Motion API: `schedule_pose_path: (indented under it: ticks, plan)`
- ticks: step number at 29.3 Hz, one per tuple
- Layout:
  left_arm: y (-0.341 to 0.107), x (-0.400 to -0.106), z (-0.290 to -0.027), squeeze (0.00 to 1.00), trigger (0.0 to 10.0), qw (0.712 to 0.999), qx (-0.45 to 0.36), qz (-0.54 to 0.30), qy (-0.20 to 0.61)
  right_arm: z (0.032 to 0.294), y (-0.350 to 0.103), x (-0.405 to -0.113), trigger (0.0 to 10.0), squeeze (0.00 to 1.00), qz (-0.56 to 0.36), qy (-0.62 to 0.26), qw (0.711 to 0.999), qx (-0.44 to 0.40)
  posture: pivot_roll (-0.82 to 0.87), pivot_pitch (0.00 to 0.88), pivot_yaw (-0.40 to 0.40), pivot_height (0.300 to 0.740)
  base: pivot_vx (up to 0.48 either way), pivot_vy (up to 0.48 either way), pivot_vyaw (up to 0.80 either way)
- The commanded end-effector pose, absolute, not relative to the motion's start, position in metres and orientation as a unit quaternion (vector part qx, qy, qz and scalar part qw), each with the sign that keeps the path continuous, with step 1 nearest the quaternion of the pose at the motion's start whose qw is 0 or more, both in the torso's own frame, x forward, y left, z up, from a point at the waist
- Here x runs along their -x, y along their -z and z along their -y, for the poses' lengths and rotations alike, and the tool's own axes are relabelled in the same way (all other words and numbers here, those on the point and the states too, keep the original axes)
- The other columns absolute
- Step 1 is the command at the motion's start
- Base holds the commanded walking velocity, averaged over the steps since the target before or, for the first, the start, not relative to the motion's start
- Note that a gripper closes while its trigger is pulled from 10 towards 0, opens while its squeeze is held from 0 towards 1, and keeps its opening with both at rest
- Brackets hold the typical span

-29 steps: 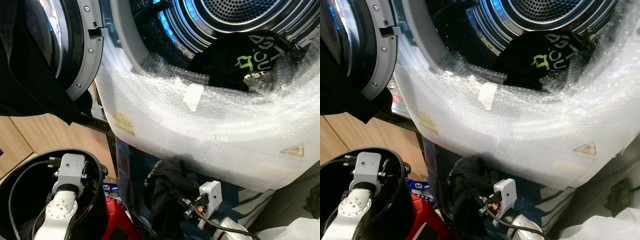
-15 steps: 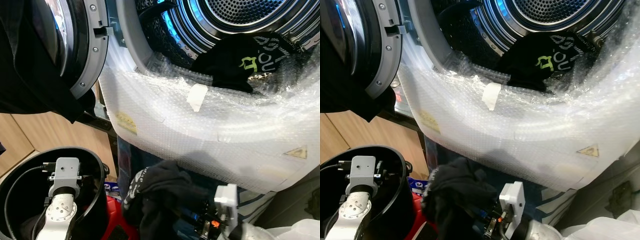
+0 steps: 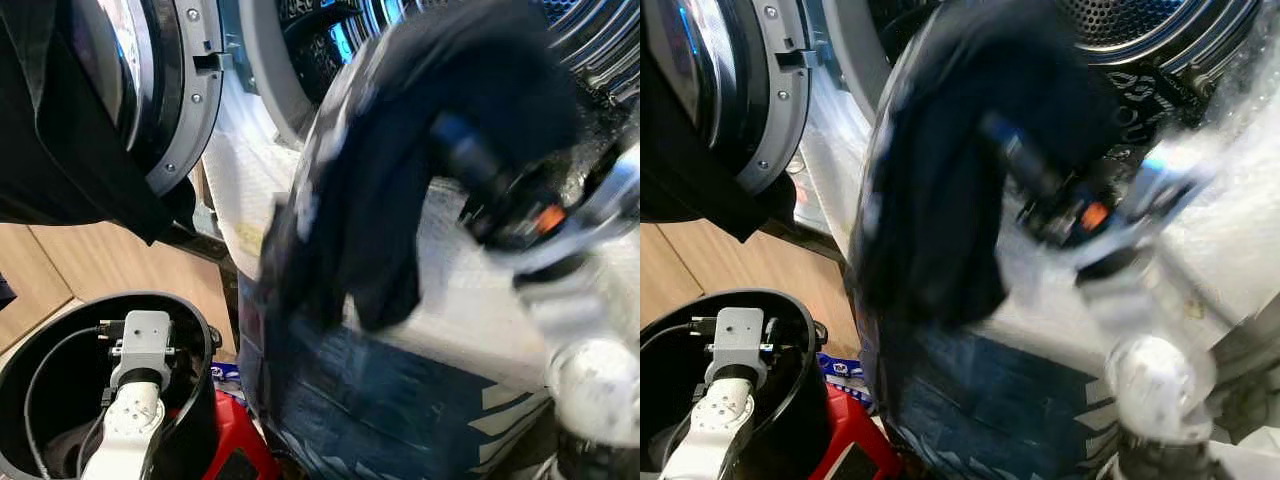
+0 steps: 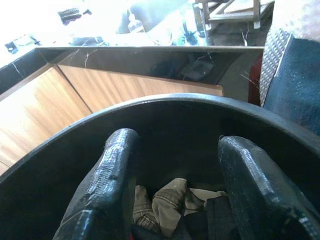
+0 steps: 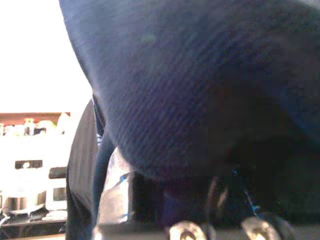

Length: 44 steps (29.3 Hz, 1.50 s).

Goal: Clothes washing

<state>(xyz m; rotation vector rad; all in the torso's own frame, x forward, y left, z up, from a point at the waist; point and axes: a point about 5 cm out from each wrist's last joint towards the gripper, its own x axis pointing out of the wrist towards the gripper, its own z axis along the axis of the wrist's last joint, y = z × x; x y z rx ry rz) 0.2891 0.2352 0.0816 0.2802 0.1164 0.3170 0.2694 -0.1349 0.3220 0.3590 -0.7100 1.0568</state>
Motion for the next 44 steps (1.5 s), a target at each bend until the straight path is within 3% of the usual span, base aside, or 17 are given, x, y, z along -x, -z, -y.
schedule_pose_path:
  ticks: [1, 6, 8, 14, 20, 23, 25, 28, 33, 37, 38, 39, 40, 41, 42, 43, 44]
  plan:
    - [-0.083, -0.291, -0.235, 0.00, 10.0, 0.976, -0.140, -0.053, -0.161, 0.138, -0.334, -0.276, 0.0, 0.00, 0.338, -0.501, 0.783, -0.150, -0.02, 0.009, -0.001, 0.740, 0.000, 0.000, 0.00]
    - [-0.083, -0.292, -0.234, 0.00, 10.0, 0.976, -0.139, -0.054, -0.159, 0.140, -0.360, -0.294, 0.0, 0.00, 0.358, -0.500, 0.780, -0.116, -0.03, 0.001, 0.001, 0.740, 0.000, 0.000, 0.00]
    - [-0.085, -0.295, -0.230, 0.00, 10.0, 0.977, -0.140, -0.048, -0.151, 0.151, -0.385, -0.323, 0.0, 0.00, 0.364, -0.472, 0.798, -0.088, -0.01, 0.000, -0.002, 0.740, 0.000, 0.000, 0.00]
    - [-0.083, -0.295, -0.226, 0.00, 10.0, 0.980, -0.141, -0.046, -0.134, 0.159, -0.431, -0.354, 0.0, 0.00, 0.384, -0.421, 0.813, -0.121, -0.01, 0.000, -0.005, 0.740, 0.000, 0.000, 0.00]
    - [-0.082, -0.294, -0.221, 0.00, 10.0, 0.981, -0.130, -0.041, -0.138, 0.159, -0.437, -0.384, 0.0, 0.00, 0.340, -0.313, 0.879, -0.122, 0.01, 0.000, -0.028, 0.740, 0.000, 0.000, 0.00]
    - [-0.080, -0.294, -0.217, 0.00, 10.0, 0.982, -0.126, -0.041, -0.134, 0.166, -0.440, -0.398, 0.0, 0.00, 0.295, -0.172, 0.934, -0.107, 0.03, 0.000, -0.023, 0.740, 0.000, 0.000, 0.00]
    - [-0.081, -0.294, -0.213, 0.00, 10.0, 0.983, -0.123, -0.039, -0.129, 0.170, -0.442, -0.401, 0.0, 0.00, 0.281, -0.122, 0.946, -0.105, 0.03, 0.000, -0.026, 0.740, 0.000, 0.000, 0.00]
    - [-0.083, -0.295, -0.209, 0.00, 10.0, 0.984, -0.120, -0.033, -0.125, 0.177, -0.444, -0.402, 0.0, 0.00, 0.269, -0.068, 0.956, -0.097, 0.04, 0.000, -0.035, 0.740, 0.000, 0.000, 0.00]
    - [-0.084, -0.295, -0.211, 0.00, 10.0, 0.983, -0.110, -0.027, -0.143, 0.210, -0.440, -0.401, 0.0, 0.00, 0.241, 0.124, 0.957, -0.107, 0.05, 0.000, -0.037, 0.740, 0.000, 0.000, 0.00]
    - [-0.086, -0.297, -0.209, 0.00, 10.0, 0.984, -0.117, -0.025, -0.129, 0.207, -0.434, -0.404, 0.0, 0.00, 0.229, 0.131, 0.957, -0.121, 0.06, 0.000, -0.033, 0.740, 0.000, 0.000, 0.00]
    - [-0.088, -0.299, -0.207, 0.00, 10.0, 0.985, -0.118, -0.020, -0.124, 0.194, -0.430, -0.408, 0.0, 0.00, 0.219, 0.095, 0.964, -0.119, 0.06, 0.000, -0.030, 0.740, 0.000, 0.000, 0.00]
    - [-0.089, -0.300, -0.205, 0.00, 10.0, 0.986, -0.117, -0.018, -0.121, 0.181, -0.427, -0.410, 2.5, 0.00, 0.213, 0.057, 0.970, -0.098, 0.06, 0.000, -0.026, 0.740, 0.000, 0.000, 0.00]
    - [-0.090, -0.301, -0.204, 0.00, 10.0, 0.986, -0.116, -0.016, -0.120, 0.173, -0.425, -0.412, 2.5, 0.00, 0.209, 0.032, 0.974, -0.083, 0.06, 0.000, -0.026, 0.740, 0.000, 0.000, 0.00]
    - [-0.091, -0.301, -0.202, 0.00, 10.0, 0.986, -0.115, -0.014, -0.117, 0.150, -0.417, -0.416, 4.8, 0.00, 0.196, -0.040, 0.979, -0.028, 0.06, 0.000, -0.026, 0.740, 0.000, 0.000, 0.00]
    - [-0.091, -0.302, -0.200, 0.00, 10.0, 0.987, -0.114, -0.013, -0.115, 0.135, -0.410, -0.417, 4.8, 0.00, 0.184, -0.091, 0.979, 0.010, 0.06, 0.000, -0.027, 0.740, 0.000, 0.000, 0.00]
    - [-0.091, -0.302, -0.197, 0.00, 10.0, 0.988, -0.107, -0.015, -0.110, 0.122, -0.395, -0.420, 10.0, 0.00, 0.160, -0.120, 0.979, 0.045, 0.06, 0.000, -0.026, 0.740, 0.000, 0.000, 0.00]
    - [-0.091, -0.303, -0.193, 0.00, 10.0, 0.990, -0.098, -0.017, -0.103, 0.112, -0.376, -0.423, 10.0, 0.00, 0.132, -0.133, 0.979, 0.077, 0.06, 0.000, -0.021, 0.740, 0.000, 0.000, 0.00]
